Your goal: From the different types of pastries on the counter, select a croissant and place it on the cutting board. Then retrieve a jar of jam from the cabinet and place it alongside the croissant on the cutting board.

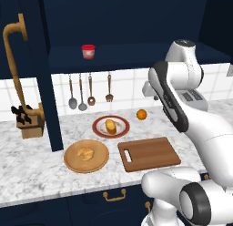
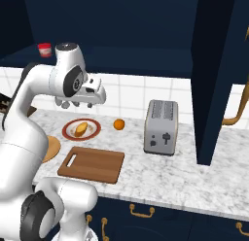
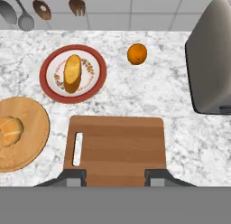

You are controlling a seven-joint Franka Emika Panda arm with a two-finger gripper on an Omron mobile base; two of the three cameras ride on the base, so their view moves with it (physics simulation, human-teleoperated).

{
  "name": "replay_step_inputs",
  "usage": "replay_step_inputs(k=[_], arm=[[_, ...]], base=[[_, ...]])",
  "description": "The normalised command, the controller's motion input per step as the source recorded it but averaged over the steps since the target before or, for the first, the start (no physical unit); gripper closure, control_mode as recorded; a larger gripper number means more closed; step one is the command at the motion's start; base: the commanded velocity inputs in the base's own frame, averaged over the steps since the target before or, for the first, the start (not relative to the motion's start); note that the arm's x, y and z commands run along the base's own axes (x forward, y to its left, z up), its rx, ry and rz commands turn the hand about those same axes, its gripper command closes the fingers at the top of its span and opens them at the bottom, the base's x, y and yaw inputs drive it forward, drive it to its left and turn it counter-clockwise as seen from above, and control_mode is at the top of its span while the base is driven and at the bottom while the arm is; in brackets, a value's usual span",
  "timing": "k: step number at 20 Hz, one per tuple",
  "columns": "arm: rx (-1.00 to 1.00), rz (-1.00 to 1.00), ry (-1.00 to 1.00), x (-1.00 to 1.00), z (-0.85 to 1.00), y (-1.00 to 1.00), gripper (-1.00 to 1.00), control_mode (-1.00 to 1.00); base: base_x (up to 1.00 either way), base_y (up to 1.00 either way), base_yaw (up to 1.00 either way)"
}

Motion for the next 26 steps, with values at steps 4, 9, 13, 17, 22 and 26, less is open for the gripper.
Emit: replay_step_inputs(k=[4, 9, 13, 17, 22, 26], arm=[[-0.03, 0.0, 0.07, 0.0, -0.06, 0.1, -1.0, -1.0], [0.03, 0.05, -0.41, -0.07, 0.07, 0.78, -1.0, -1.0], [0.12, 0.0, -0.76, 0.0, 0.19, 1.0, -1.0, -1.0], [0.04, 0.08, -0.06, -0.05, 0.07, 0.42, -1.0, -1.0], [0.0, 0.09, 0.0, 0.5, 1.0, 0.43, -1.0, -1.0], [-0.01, 0.06, 0.0, 0.21, 0.78, 0.7, -1.0, -1.0]], base=[[0.0, 0.0, 0.0], [0.0, 0.0, 0.0], [0.0, 0.0, 0.0], [0.0, 0.0, 0.0], [0.0, 0.0, 0.0], [0.0, 0.0, 0.0]])
